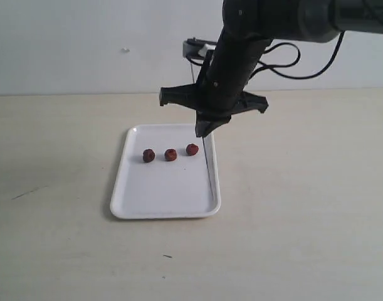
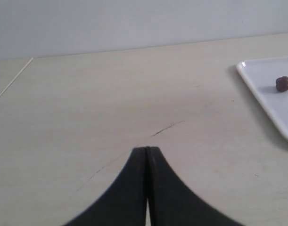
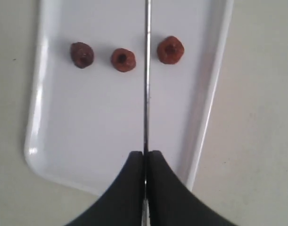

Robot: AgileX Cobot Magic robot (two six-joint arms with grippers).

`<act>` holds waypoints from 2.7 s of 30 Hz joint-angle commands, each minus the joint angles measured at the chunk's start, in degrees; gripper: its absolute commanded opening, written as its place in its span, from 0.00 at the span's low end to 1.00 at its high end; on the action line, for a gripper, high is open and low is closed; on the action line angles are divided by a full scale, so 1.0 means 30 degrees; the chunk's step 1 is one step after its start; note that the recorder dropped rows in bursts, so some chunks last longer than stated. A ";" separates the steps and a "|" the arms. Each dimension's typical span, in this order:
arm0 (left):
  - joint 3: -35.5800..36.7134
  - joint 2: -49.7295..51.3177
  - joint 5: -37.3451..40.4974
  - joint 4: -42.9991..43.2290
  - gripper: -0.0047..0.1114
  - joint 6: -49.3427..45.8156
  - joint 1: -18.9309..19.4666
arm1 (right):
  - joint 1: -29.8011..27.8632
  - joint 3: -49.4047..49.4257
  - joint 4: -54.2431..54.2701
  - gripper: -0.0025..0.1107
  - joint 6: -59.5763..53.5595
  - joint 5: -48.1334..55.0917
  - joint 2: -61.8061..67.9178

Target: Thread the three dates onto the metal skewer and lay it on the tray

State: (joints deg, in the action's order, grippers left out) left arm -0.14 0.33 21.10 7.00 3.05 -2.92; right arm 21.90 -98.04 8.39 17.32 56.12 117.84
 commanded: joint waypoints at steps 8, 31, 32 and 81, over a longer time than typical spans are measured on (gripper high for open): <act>0.0046 -0.0110 -0.0068 0.0021 0.04 0.0119 0.0032 | 0.0035 0.2331 0.3053 0.02 -0.9143 0.0930 -0.4511; 0.0046 -0.0110 -1.1925 0.5343 0.04 0.0755 0.0044 | 0.0035 1.1964 0.9541 0.02 -1.6928 -0.5182 -0.9956; 0.0046 -0.0110 -1.2733 0.5343 0.04 0.3537 0.0044 | 0.0035 1.1964 0.9541 0.02 -1.7206 -0.5390 -0.9956; -2.9101 3.5360 0.8834 -0.5245 0.15 -2.5486 -0.4924 | 0.0035 1.3881 0.6203 0.02 -1.5479 -0.4958 -0.9956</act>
State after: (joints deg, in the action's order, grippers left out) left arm -87.04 105.35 45.71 -8.41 -56.96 -16.23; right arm 21.90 -58.41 31.85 -35.17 42.06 88.53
